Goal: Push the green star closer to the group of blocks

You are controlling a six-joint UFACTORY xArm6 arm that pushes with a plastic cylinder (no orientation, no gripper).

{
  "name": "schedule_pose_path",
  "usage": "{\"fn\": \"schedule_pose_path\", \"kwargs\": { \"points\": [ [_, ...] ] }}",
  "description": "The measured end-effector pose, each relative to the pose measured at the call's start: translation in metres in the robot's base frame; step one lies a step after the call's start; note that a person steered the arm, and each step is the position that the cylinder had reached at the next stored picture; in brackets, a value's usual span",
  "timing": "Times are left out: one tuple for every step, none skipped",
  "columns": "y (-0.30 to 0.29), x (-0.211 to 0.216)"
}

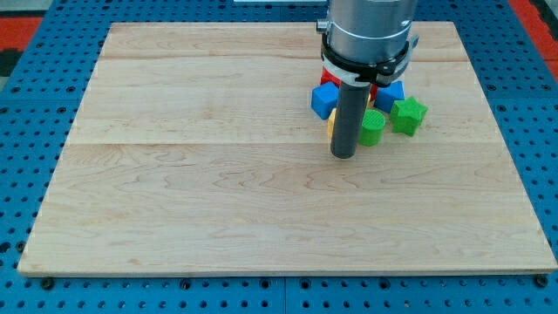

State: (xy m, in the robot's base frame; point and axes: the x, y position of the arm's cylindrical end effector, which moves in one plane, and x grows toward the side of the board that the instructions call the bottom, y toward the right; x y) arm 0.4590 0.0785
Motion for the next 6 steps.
{"fn": "schedule_pose_path", "kwargs": {
  "points": [
    [0.000, -0.011],
    [0.000, -0.029],
    [0.017, 0.011],
    [0.041, 0.009],
    [0.049, -0.009],
    [0.067, 0.000]
  ]
}}
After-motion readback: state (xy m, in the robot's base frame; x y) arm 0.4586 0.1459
